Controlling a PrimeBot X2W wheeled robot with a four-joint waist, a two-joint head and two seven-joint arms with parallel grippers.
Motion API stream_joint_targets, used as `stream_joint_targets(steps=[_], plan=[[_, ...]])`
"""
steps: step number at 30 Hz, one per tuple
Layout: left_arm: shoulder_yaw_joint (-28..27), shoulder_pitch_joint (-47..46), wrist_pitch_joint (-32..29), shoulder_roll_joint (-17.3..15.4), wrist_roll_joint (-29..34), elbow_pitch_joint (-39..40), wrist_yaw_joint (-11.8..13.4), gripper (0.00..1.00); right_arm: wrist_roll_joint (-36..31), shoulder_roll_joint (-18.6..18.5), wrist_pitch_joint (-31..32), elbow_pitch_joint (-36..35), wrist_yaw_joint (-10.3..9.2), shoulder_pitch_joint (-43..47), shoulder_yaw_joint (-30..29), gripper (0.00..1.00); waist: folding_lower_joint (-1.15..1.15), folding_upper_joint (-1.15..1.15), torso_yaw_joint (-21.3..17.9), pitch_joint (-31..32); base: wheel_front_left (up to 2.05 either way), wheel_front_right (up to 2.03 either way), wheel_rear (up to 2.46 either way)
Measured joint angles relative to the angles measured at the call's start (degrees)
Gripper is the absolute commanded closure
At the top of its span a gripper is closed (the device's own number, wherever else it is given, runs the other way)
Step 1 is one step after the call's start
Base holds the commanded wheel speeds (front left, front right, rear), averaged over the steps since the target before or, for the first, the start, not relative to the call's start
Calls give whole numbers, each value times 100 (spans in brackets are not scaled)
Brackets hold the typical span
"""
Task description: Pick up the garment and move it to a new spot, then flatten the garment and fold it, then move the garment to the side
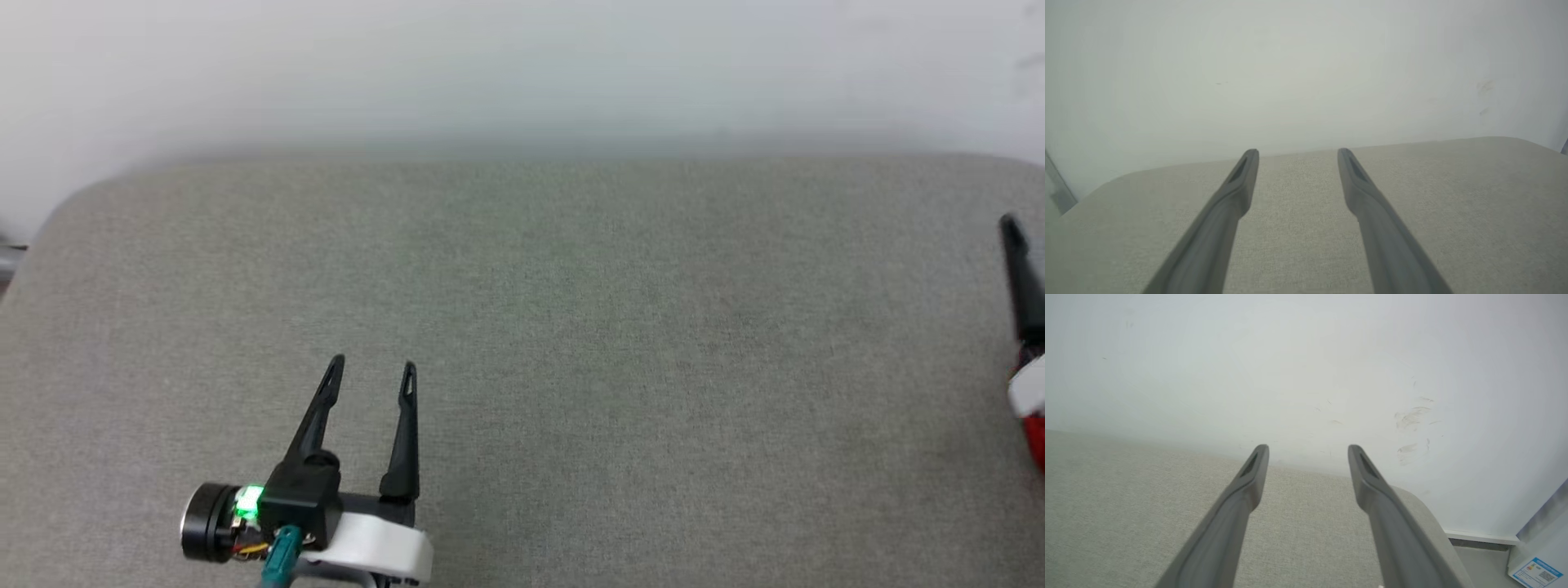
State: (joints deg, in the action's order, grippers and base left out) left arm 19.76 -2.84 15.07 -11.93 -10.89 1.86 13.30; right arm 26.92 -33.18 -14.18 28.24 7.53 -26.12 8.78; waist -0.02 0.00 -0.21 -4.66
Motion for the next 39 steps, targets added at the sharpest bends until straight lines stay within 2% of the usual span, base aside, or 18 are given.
stream_joint_targets(steps=[6,10,18,39], plan=[[-121,288,0,-18,73,-69,-98,0,-427,940,9,-1037,0,1303,-747,0,0,0,162,251,0,0,0],[-155,402,-1,42,141,-123,-114,0,-537,1384,0,-1570,-1,1824,-1005,0,0,0,256,321,0,0,0],[-378,494,-1,220,133,-147,-266,0,-638,1895,-42,-1923,-1,2324,-1136,0,1,0,313,341,0,0,0],[-890,607,-1,651,312,-24,-619,0,-775,1844,-74,-1874,-1,2351,-1026,0,2,0,245,292,0,0,0]])
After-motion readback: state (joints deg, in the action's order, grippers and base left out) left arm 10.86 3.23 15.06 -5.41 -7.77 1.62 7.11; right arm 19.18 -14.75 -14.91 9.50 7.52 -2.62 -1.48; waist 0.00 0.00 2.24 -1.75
